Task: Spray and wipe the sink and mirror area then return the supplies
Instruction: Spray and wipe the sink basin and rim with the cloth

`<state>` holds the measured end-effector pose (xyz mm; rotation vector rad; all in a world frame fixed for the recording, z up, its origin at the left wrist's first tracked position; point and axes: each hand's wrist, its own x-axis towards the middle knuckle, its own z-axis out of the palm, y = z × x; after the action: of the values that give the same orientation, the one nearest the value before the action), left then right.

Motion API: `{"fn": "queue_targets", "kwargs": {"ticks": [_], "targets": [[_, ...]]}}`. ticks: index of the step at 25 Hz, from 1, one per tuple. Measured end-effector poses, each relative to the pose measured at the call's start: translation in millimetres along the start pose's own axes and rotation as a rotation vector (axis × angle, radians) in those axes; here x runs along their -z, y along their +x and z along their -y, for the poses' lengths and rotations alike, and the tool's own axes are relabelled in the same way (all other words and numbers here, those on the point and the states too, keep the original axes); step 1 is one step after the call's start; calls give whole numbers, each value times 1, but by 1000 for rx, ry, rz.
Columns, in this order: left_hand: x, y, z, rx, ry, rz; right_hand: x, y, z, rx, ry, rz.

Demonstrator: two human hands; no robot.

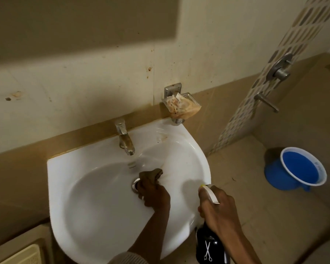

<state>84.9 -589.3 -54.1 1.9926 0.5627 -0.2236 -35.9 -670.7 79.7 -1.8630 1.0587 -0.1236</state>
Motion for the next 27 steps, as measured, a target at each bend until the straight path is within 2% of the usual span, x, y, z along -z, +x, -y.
{"fn": "queue_targets", "kwargs": {"ticks": [3,9,14,16,18,20,22,23,25,27], "targets": [[-17,3,-14,67,-5,17,9,2,-2,16,24,-29],[-67,-17,-62,79,-267,179,34,3,2,81,53,-101],[-82,-42,-91,68,-684,361,61,7,12,110,83,-199],[-76,-54,-93,-60,-641,412,70,8,17,72,135,-224],[-68,-65,-92,-249,-479,504,76,7,21,63,160,-226],[-62,-78,-95,-514,-246,759,81,6,23,76,156,-242],[-53,-89,-99,-643,-68,942,87,5,23,85,137,-248],[-44,-89,-103,-585,-81,978,91,5,23,80,141,-245],[-25,-71,-107,-315,-243,949,96,6,23,74,184,-259],[-4,-34,-97,-195,-379,746,96,8,22,95,218,-282]]}}
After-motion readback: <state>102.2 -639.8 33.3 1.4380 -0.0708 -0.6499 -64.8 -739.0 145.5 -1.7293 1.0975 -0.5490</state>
